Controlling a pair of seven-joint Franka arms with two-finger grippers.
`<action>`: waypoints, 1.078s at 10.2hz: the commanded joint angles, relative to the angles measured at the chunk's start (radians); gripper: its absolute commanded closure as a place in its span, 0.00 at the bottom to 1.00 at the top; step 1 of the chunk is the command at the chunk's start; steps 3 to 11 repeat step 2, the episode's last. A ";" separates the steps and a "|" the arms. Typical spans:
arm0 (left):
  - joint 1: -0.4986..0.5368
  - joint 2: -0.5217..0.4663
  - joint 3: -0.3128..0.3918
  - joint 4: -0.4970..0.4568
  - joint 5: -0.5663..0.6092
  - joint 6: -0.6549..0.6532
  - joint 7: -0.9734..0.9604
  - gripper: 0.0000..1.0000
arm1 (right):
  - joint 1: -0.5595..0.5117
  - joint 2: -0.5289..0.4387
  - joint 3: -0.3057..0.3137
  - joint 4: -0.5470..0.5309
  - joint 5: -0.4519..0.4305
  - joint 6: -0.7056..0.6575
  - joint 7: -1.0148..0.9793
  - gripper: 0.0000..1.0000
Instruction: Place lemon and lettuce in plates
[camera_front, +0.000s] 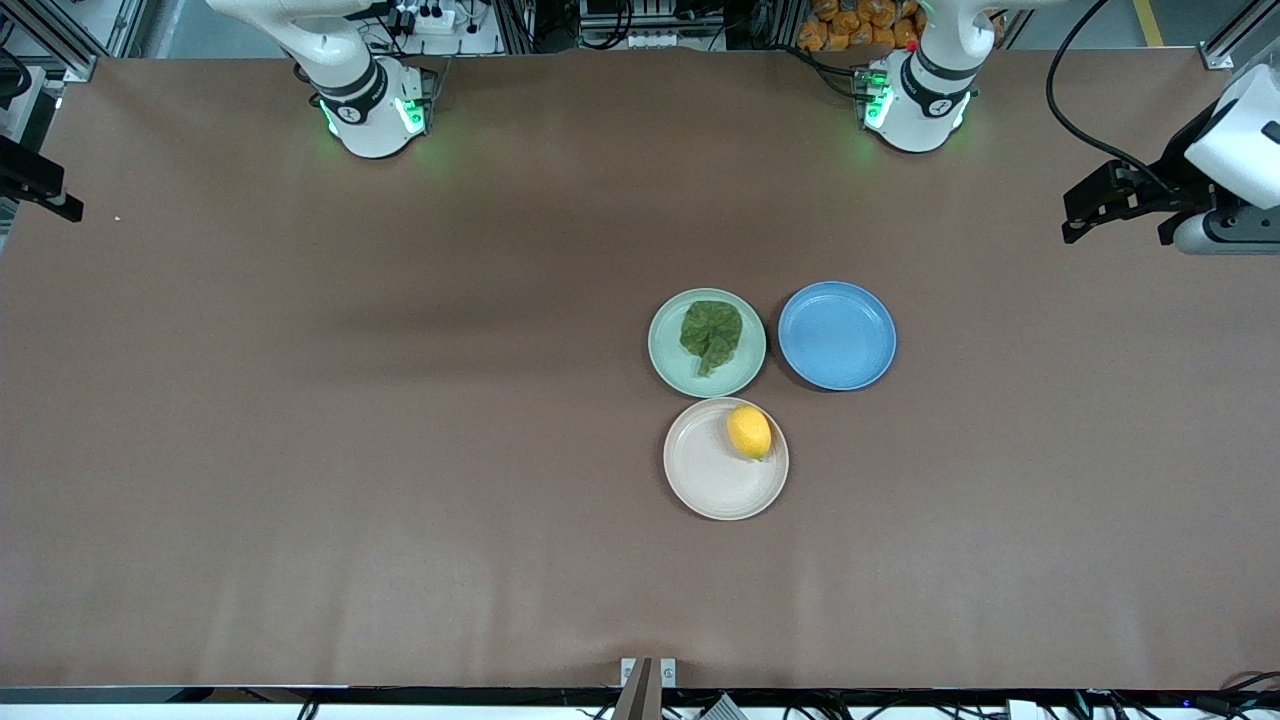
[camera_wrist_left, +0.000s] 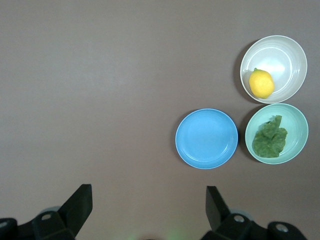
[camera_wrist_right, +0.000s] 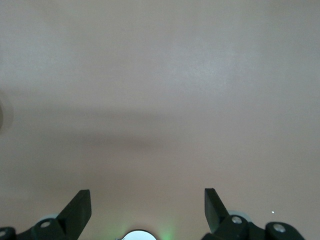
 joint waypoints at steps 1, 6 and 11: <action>0.008 -0.007 -0.002 0.019 0.014 -0.021 0.030 0.00 | -0.001 -0.030 0.002 -0.025 -0.001 0.000 -0.003 0.00; 0.008 -0.007 -0.004 0.019 0.014 -0.021 0.030 0.00 | -0.001 -0.030 0.002 -0.025 -0.001 -0.003 -0.003 0.00; 0.008 -0.007 -0.004 0.019 0.014 -0.021 0.030 0.00 | -0.001 -0.030 0.002 -0.025 -0.001 -0.003 -0.003 0.00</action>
